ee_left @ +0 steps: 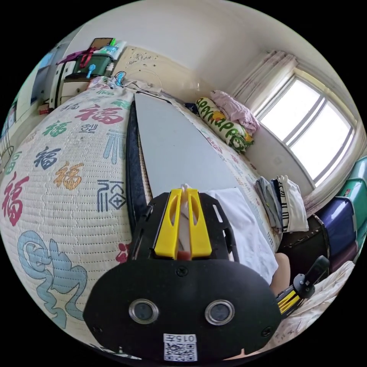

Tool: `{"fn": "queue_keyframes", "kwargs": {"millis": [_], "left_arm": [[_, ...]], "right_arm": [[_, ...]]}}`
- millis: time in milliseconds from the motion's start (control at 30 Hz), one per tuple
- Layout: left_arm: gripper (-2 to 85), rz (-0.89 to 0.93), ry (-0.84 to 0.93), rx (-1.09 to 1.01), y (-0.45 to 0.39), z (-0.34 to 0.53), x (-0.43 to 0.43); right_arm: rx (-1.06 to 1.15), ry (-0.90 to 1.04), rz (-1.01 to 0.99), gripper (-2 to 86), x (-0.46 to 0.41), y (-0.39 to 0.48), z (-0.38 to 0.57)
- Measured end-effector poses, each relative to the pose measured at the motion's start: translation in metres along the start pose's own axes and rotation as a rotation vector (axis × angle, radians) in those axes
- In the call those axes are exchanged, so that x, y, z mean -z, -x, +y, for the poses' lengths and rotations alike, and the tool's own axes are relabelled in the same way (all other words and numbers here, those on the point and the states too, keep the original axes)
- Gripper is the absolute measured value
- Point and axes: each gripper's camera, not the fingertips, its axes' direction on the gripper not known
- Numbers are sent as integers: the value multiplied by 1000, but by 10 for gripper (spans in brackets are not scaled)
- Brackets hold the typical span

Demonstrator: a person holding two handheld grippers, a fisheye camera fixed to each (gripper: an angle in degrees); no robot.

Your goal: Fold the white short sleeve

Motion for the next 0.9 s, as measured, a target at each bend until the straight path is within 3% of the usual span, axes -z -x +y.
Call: {"fn": "queue_keyframes", "kwargs": {"millis": [133, 233, 467, 700, 900], "left_arm": [[89, 63, -89, 107, -7, 8, 23], [100, 97, -29, 47, -51, 13, 7], [18, -105, 67, -121, -161, 11, -43], [54, -290, 137, -150, -225, 17, -65], [69, -215, 88, -147, -286, 48, 32]], "right_arm": [[28, 73, 13, -2, -24, -12, 4], [48, 99, 76, -2, -41, -17, 6], [46, 133, 133, -1, -60, -41, -2], [17, 107, 157, 10, -84, -65, -9], [163, 131, 115, 31, -48, -49, 4]]}}
